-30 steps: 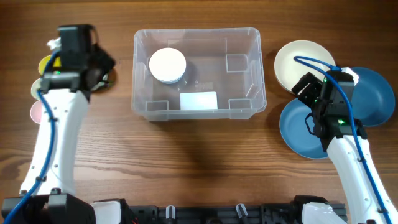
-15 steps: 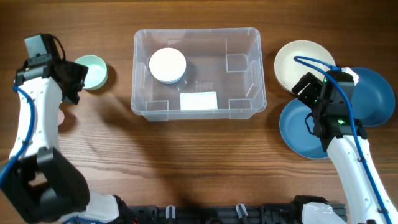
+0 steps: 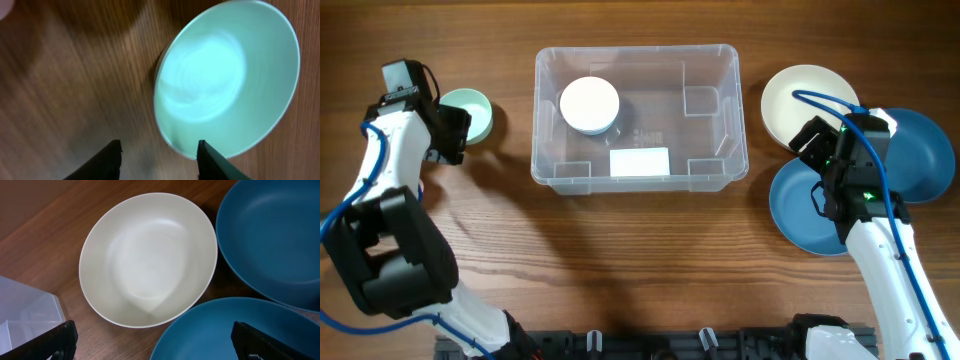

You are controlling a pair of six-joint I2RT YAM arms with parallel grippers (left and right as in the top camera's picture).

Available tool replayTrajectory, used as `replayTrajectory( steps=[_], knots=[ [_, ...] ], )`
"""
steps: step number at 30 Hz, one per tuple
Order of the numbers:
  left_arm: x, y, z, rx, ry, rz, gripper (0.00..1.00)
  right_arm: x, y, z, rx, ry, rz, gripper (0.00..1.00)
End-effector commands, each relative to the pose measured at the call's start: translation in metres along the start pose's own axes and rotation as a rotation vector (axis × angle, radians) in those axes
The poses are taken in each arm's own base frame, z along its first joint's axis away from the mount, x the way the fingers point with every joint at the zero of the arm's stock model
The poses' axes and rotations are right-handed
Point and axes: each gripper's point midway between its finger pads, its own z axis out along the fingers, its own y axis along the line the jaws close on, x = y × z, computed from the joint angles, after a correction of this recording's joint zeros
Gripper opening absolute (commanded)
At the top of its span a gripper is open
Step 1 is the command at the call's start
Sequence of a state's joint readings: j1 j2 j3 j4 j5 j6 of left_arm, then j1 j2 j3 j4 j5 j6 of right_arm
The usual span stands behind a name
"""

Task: Pack container
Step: 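Lower the left gripper onto the mint green bowl rim and grip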

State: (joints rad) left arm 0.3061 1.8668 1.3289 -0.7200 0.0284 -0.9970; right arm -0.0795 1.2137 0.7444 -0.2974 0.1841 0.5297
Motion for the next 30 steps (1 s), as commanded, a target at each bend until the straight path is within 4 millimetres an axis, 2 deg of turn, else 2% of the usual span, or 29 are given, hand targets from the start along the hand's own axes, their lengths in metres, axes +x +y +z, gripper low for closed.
replayTrajectory(
  steps=[1, 16, 21, 26, 30],
  knots=[
    [-0.004, 0.0, 0.011, -0.014, -0.01, -0.015, 0.45, -0.007, 0.002, -0.001, -0.004, -0.017, 0.0, 1.0],
    [-0.008, 0.007, 0.024, -0.058, -0.036, -0.013, 0.4, -0.007, 0.002, -0.001, -0.004, -0.017, 0.0, 1.0],
    [-0.006, 0.011, 0.033, -0.075, -0.026, -0.013, 0.34, -0.007, 0.002, -0.001, -0.004, -0.017, 0.0, 1.0],
    [-0.008, 0.007, 0.033, -0.06, -0.035, -0.013, 0.27, -0.007, 0.002, -0.001, -0.004, -0.017, 0.0, 1.0],
    [-0.007, 0.006, 0.033, -0.058, -0.034, -0.009, 0.15, -0.007, 0.002, -0.001, -0.004, -0.017, 0.0, 1.0]
  ],
)
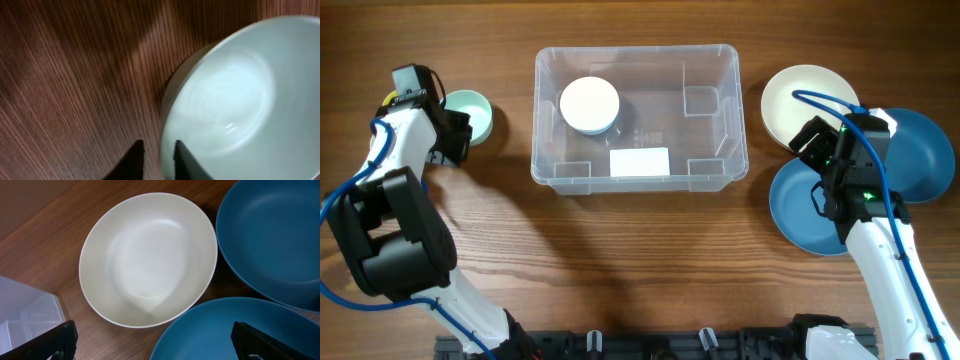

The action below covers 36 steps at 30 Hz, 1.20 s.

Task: Pack container
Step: 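Lower the left gripper onto the mint green bowl rim and grip, then lift the mint bowl and carry it into the clear box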

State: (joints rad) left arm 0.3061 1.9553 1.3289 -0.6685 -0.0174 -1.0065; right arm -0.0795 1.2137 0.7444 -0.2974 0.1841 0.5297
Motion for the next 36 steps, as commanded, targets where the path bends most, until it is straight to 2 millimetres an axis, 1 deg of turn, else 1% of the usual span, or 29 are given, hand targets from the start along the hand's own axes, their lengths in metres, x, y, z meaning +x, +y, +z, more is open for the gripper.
replayTrajectory(
  steps=[1, 4, 5, 6, 12, 15, 18, 21, 22, 24, 27, 28, 29, 30, 33, 36],
  knots=[
    [-0.001, -0.003, 0.002, -0.003, -0.011, 0.006, 0.13, -0.007, 0.002, -0.001, -0.004, -0.017, 0.0, 1.0],
    [0.002, -0.004, 0.002, -0.003, -0.009, 0.021, 0.09, -0.007, 0.002, -0.001, -0.004, -0.017, 0.0, 1.0],
    [0.003, -0.004, 0.002, -0.004, -0.008, 0.023, 0.05, -0.007, 0.002, -0.001, -0.004, -0.017, 0.0, 1.0],
    [0.005, -0.004, 0.002, -0.005, -0.006, 0.027, 0.04, -0.007, 0.002, -0.001, -0.004, -0.017, 0.0, 1.0],
    [0.023, -0.001, 0.001, -0.036, 0.033, 0.061, 0.04, -0.007, 0.002, -0.001, -0.003, -0.015, -0.001, 1.0],
    [0.033, -0.005, 0.0, -0.021, 0.068, 0.112, 0.04, -0.007, 0.002, -0.001, -0.003, -0.015, -0.001, 1.0],
    [0.041, -0.01, -0.008, 0.015, 0.112, 0.144, 0.04, -0.007, 0.002, -0.001, -0.003, -0.015, 0.0, 1.0],
    [0.04, -0.014, -0.022, 0.044, 0.106, 0.148, 0.04, -0.007, 0.002, -0.001, -0.003, -0.015, 0.0, 1.0],
    [0.04, -0.016, -0.029, 0.061, 0.1, 0.169, 0.04, -0.007, 0.002, -0.001, -0.003, -0.015, 0.0, 1.0],
    [0.036, -0.026, -0.048, 0.122, 0.074, 0.273, 0.04, -0.007, 0.002, -0.001, -0.003, -0.015, 0.0, 1.0],
    [0.03, -0.041, -0.085, 0.218, -0.002, 0.422, 0.04, -0.007, 0.002, -0.001, -0.003, -0.015, -0.001, 1.0],
    [0.027, -0.045, -0.104, 0.258, -0.035, 0.457, 0.04, -0.007, 0.002, -0.001, -0.003, -0.015, -0.001, 1.0],
    [0.026, -0.05, -0.127, 0.305, -0.073, 0.479, 0.04, -0.007, 0.002, -0.001, -0.003, -0.015, 0.0, 1.0],
    [0.027, -0.053, -0.143, 0.339, -0.097, 0.495, 0.04, -0.007, 0.002, -0.001, -0.003, -0.015, -0.001, 1.0],
    [0.039, -0.067, -0.194, 0.48, -0.164, 0.584, 0.04, -0.007, 0.002, -0.001, -0.003, -0.015, -0.001, 1.0],
    [0.067, -0.082, -0.241, 0.612, -0.235, 0.715, 0.04, -0.007, 0.002, -0.001, -0.003, -0.015, 0.0, 1.0]
  ],
)
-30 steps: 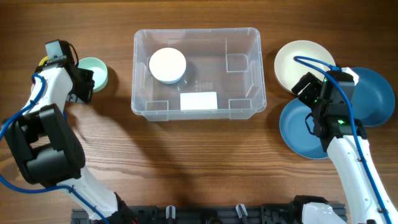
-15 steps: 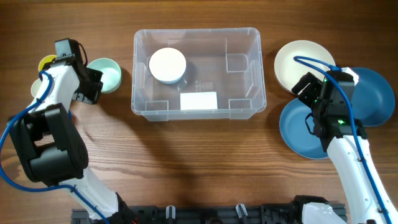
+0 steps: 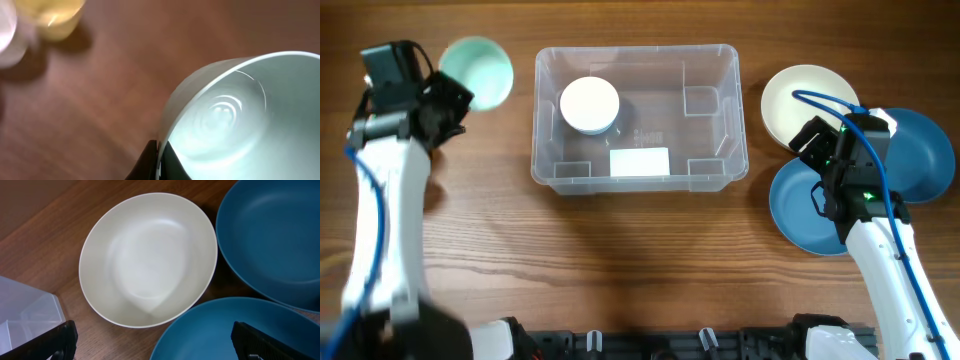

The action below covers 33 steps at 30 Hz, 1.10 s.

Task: Pack container
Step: 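Lift the mint bowl and carry it into the clear box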

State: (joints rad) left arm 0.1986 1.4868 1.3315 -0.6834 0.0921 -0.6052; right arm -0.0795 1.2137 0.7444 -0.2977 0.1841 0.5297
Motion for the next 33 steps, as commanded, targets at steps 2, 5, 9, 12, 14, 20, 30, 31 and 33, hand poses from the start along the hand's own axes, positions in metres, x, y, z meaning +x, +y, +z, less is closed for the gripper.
replayTrajectory(
  steps=[2, 5, 9, 12, 14, 20, 30, 31, 33],
  knots=[
    [0.02, -0.082, -0.062, 0.248, -0.087, 0.315, 0.04, -0.007, 0.002, -0.001, -0.003, -0.015, 0.0, 1.0],
    [0.044, -0.12, -0.079, 0.337, -0.112, 0.409, 0.04, -0.007, 0.002, -0.001, -0.003, -0.015, 0.0, 1.0],
    [0.078, -0.147, -0.077, 0.342, -0.109, 0.489, 0.04, -0.007, 0.002, -0.001, -0.003, -0.015, 0.0, 1.0],
    [0.099, -0.153, -0.061, 0.295, -0.093, 0.536, 0.04, -0.007, 0.002, -0.001, -0.003, -0.015, 0.0, 1.0],
    [0.112, -0.154, -0.047, 0.261, -0.075, 0.562, 0.04, -0.007, 0.002, -0.001, -0.003, -0.015, 0.0, 1.0],
    [0.126, -0.14, -0.001, 0.124, -0.047, 0.534, 0.04, -0.007, 0.002, -0.001, -0.003, -0.015, 0.0, 1.0],
    [0.132, -0.1, 0.058, -0.035, 0.043, 0.382, 0.04, -0.007, 0.002, -0.001, -0.003, -0.015, -0.001, 1.0],
    [0.134, -0.097, 0.063, -0.047, 0.05, 0.383, 0.04, -0.007, 0.002, -0.001, -0.003, -0.015, 0.0, 1.0],
    [0.137, -0.089, 0.075, -0.075, 0.072, 0.382, 0.04, -0.007, 0.002, -0.001, -0.003, -0.015, -0.001, 1.0]
  ],
)
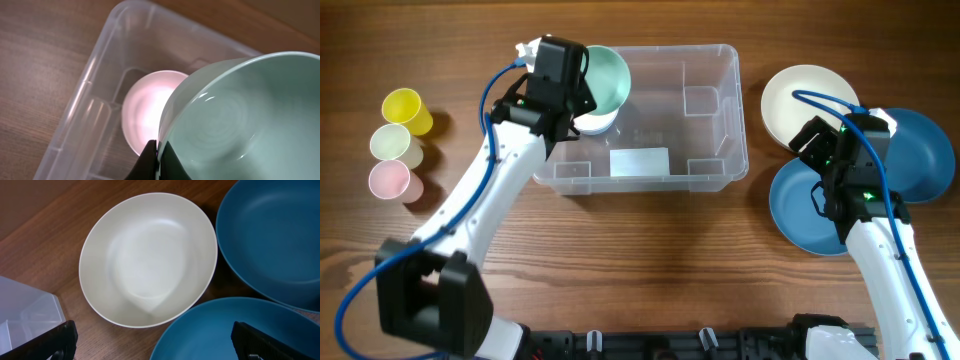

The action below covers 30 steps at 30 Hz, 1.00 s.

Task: Pack container
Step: 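Lift the mint bowl and carry it into the clear box, then release the mint bowl in the box and withdraw left gripper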

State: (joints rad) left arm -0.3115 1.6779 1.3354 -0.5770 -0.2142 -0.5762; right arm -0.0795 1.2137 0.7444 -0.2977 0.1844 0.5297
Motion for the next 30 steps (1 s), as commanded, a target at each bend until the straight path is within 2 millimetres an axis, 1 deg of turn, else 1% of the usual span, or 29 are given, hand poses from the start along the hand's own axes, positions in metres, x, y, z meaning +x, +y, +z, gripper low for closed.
replayTrajectory(
  steps=[1, 4, 6, 7, 8, 10, 12, 15, 17, 21, 23, 24, 25, 26, 27, 28, 29, 30],
  knots=[
    [0.008, 0.014, 0.026, -0.057, 0.04, -0.043, 0.05, -0.007, 0.002, -0.001, -0.004, -0.016, 0.0, 0.99],
    [0.016, 0.018, 0.037, -0.072, 0.071, -0.042, 0.06, -0.007, 0.002, -0.001, -0.003, -0.015, 0.0, 1.0],
    [0.018, 0.018, 0.041, -0.076, 0.077, -0.04, 0.06, -0.007, 0.002, -0.001, -0.003, -0.015, 0.0, 1.0],
    [0.018, 0.018, 0.041, -0.076, 0.077, -0.04, 0.09, -0.007, 0.002, -0.001, -0.003, -0.015, 0.0, 1.0],
    [0.017, 0.018, 0.041, -0.075, 0.076, -0.041, 0.15, -0.007, 0.002, -0.001, -0.003, -0.015, 0.0, 1.0],
    [0.016, 0.017, 0.041, -0.071, 0.07, -0.042, 0.38, -0.007, 0.002, -0.001, -0.003, -0.015, 0.0, 1.0],
    [0.013, 0.015, 0.039, -0.059, 0.06, -0.045, 0.46, -0.007, 0.002, -0.001, -0.003, -0.015, 0.0, 1.0],
    [0.006, 0.006, 0.029, -0.017, 0.048, -0.053, 0.48, -0.007, 0.002, -0.001, -0.003, -0.015, -0.001, 1.0],
    [-0.006, -0.001, 0.015, 0.019, 0.02, -0.061, 0.49, -0.007, 0.002, -0.001, -0.004, -0.015, 0.0, 1.0],
    [-0.036, -0.011, -0.031, 0.081, -0.062, -0.08, 0.49, -0.007, 0.002, -0.001, -0.003, -0.015, 0.0, 1.0],
    [-0.047, -0.01, -0.055, 0.102, -0.102, -0.092, 0.48, -0.007, 0.002, -0.001, -0.003, -0.015, 0.0, 1.0],
    [-0.053, -0.006, -0.069, 0.108, -0.124, -0.102, 0.48, -0.007, 0.002, -0.001, -0.003, -0.015, 0.0, 1.0],
    [-0.056, -0.002, -0.077, 0.107, -0.135, -0.109, 0.48, -0.007, 0.002, -0.001, -0.003, -0.015, 0.0, 1.0],
    [-0.059, 0.005, -0.087, 0.1, -0.147, -0.119, 0.47, -0.007, 0.002, -0.001, -0.003, -0.015, -0.001, 1.0],
    [-0.061, 0.018, -0.098, 0.076, -0.155, -0.132, 0.46, -0.007, 0.002, -0.001, -0.003, -0.015, 0.0, 1.0],
    [-0.061, 0.037, -0.108, 0.029, -0.159, -0.149, 0.46, -0.007, 0.002, -0.001, -0.003, -0.015, 0.0, 1.0],
    [-0.061, 0.05, -0.114, -0.005, -0.159, -0.161, 0.46, -0.007, 0.002, -0.001, -0.004, -0.015, 0.0, 1.0],
    [-0.058, 0.067, -0.12, -0.051, -0.152, -0.181, 0.47, -0.007, 0.002, -0.001, -0.003, -0.015, -0.001, 1.0]
  ],
)
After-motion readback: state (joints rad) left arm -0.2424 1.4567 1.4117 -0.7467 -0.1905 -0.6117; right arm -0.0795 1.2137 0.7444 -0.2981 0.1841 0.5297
